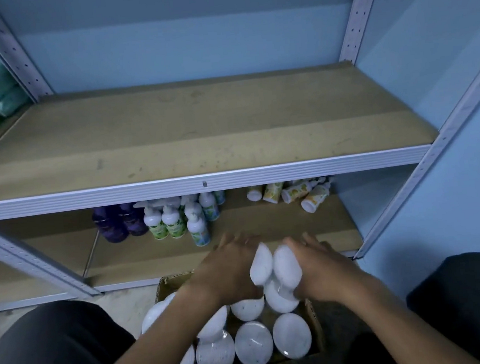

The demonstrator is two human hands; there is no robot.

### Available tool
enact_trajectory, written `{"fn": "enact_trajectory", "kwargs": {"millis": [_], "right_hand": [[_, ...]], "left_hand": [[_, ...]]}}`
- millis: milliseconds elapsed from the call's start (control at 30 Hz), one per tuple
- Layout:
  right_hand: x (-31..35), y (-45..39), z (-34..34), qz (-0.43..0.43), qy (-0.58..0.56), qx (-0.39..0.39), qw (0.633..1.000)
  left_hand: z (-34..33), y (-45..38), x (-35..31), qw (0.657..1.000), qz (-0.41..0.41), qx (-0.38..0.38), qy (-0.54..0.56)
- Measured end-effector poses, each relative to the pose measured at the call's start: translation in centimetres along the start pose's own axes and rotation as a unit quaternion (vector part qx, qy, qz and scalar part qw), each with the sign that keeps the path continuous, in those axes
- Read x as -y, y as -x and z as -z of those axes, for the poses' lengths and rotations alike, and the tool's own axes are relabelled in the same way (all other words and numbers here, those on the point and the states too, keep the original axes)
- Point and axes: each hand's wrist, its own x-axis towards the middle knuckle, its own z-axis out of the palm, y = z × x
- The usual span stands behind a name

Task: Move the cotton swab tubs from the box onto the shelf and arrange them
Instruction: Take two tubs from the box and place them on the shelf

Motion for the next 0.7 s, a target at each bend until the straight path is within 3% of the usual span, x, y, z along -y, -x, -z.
{"fn": "enact_trajectory", "kwargs": {"millis": [233, 567, 700], "right_hand": [[2.1, 3.9, 9.8, 0.047, 0.016, -0.057, 0.997], [4.3, 8.0, 23.2, 0.032, 0.079, -0.166, 0.982], [3.9, 7.9, 27.4, 0.012, 0.096, -0.179, 0.979]], "left_hand": [[11.1, 2.1, -2.6, 0.998, -0.029, -0.060, -0.018], [24.2, 0.4, -5.7, 0.983, -0.050, -0.153, -0.085], [27.6, -1.9, -6.9, 0.984, -0.053, -0.150, -0.086]]}}
